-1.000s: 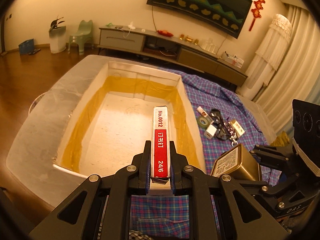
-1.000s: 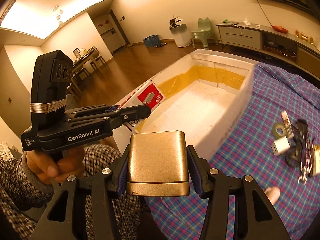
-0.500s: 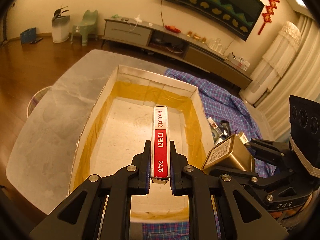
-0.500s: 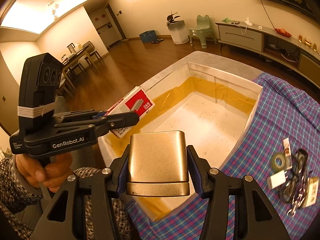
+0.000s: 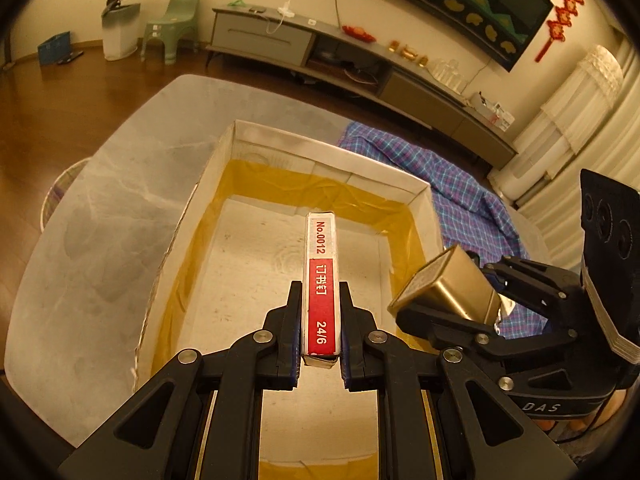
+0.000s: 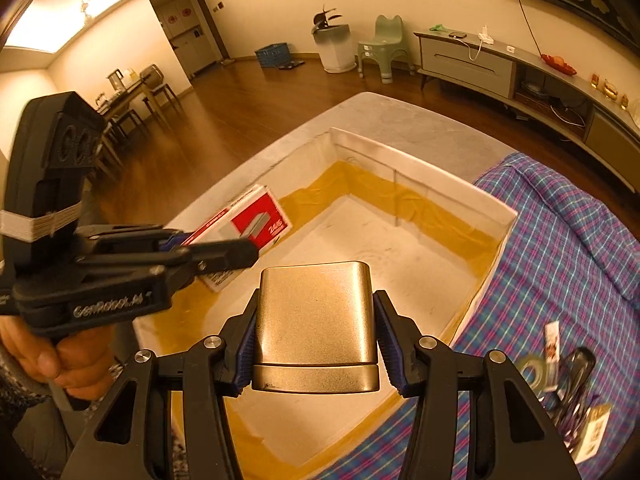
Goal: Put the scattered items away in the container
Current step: 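Lower both items into the cardboard box and open both tools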
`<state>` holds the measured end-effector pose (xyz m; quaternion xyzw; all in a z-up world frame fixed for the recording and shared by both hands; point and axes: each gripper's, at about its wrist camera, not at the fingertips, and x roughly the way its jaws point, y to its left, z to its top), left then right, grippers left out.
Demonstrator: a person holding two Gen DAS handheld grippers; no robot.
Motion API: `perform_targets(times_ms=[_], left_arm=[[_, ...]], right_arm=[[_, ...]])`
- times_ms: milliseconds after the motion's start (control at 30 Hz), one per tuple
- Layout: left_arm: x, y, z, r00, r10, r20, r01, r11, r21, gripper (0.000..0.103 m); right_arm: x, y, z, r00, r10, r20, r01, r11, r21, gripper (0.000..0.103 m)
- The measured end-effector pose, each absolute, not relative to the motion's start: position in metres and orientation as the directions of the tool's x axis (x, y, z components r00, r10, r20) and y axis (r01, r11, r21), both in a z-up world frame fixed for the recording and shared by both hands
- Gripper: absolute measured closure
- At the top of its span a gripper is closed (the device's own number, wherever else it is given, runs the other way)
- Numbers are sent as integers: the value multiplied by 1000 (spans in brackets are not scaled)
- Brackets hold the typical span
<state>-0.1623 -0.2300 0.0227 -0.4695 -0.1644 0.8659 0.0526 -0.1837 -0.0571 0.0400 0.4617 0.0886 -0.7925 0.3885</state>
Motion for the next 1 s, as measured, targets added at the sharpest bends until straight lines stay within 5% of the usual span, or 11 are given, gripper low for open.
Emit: perform_targets(times_ms=[900,1000], left_arm=[[-261,-236,-59,-423,170,-890,173,-949,-264,87],[-260,-235,-60,-434,167,-885,163,-952,-260,68]], right_arm=[[-274,-107,-22,-262,-251,-932,751,-659,-33,50],[-276,-105,-25,-270,-238,-933,748,-662,-48,49]])
